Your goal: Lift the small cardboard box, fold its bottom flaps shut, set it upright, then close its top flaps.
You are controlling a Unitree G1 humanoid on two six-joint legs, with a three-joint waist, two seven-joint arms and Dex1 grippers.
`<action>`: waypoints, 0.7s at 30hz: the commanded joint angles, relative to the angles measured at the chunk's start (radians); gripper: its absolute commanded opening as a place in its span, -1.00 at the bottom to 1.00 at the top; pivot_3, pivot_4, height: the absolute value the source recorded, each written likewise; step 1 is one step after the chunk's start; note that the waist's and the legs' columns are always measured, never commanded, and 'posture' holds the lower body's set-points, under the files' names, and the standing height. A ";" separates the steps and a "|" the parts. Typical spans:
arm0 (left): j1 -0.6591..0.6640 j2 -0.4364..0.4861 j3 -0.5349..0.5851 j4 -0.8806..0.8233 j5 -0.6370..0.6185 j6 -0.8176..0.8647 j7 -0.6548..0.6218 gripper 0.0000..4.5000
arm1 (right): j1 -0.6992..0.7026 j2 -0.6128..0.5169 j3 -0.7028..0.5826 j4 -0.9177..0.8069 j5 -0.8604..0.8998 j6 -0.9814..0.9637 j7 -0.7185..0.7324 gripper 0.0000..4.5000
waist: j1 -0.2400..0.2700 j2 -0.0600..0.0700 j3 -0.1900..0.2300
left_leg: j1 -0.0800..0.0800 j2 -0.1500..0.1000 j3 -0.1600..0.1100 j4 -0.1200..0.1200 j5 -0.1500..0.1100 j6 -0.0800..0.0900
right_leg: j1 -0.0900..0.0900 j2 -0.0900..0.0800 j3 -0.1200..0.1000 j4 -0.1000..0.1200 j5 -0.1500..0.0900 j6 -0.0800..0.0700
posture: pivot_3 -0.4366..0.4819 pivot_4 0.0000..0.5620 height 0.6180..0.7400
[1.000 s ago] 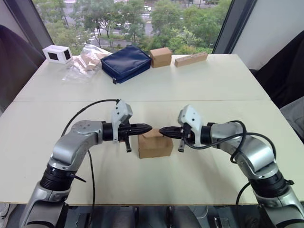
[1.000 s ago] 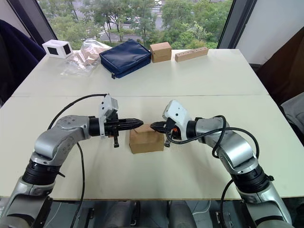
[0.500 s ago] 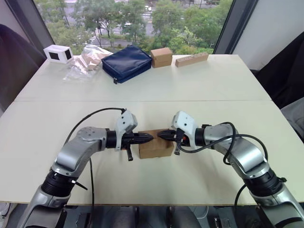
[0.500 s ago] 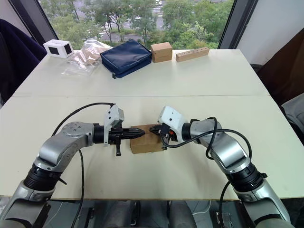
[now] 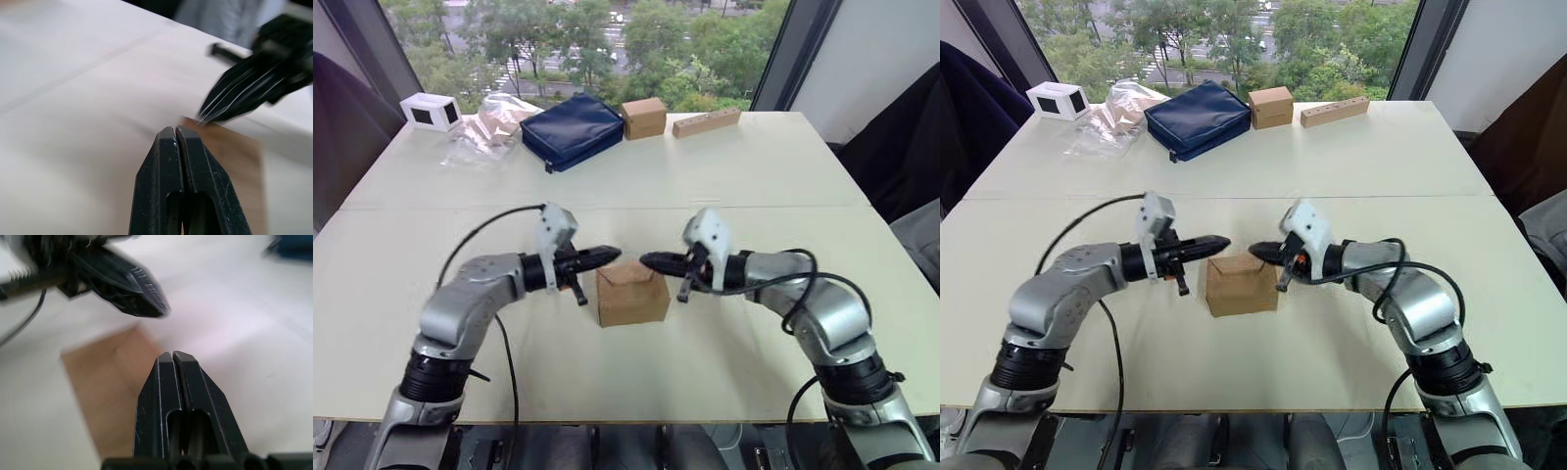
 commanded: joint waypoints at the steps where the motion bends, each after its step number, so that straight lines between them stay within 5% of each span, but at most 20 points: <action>1: 0.030 0.013 0.096 -0.092 -0.024 -0.009 0.069 -0.99 | 0.019 -0.007 -0.165 -0.090 0.150 0.085 -0.029 -1.00 | 0.001 0.000 0.000 | 0.000 0.000 0.000 0.000 0.000 0.000 | 0.000 0.000 0.000 0.000 0.000 0.000 | -0.05 -0.47 1.00; 5: 0.076 0.048 0.167 -0.139 -0.040 0.059 0.145 -0.99 | 0.095 -0.063 -0.287 -0.150 0.268 0.168 -0.036 -1.00 | 0.003 0.000 0.000 | 0.000 0.000 0.000 -0.001 0.000 0.000 | 0.001 -0.002 0.000 -0.001 0.000 0.000 | -0.05 -0.47 1.00; 9: 0.178 0.126 0.237 -0.157 -0.178 0.184 0.070 -0.99 | 0.259 -0.140 -0.386 -0.216 0.324 0.213 -0.036 -1.00 | 0.002 0.000 0.000 | 0.000 0.000 0.000 -0.001 0.000 0.000 | 0.001 -0.001 0.000 -0.001 0.000 0.000 | -0.05 -0.47 1.00; 21: 0.562 0.268 0.312 -0.223 -0.196 0.081 -0.105 -0.99 | 0.663 -0.219 -0.503 -0.261 0.372 0.209 -0.026 -1.00 | 0.003 0.000 0.000 | 0.016 0.003 0.004 -0.013 0.000 0.000 | 0.014 -0.001 0.002 -0.011 -0.001 -0.001 | -0.05 -0.47 1.00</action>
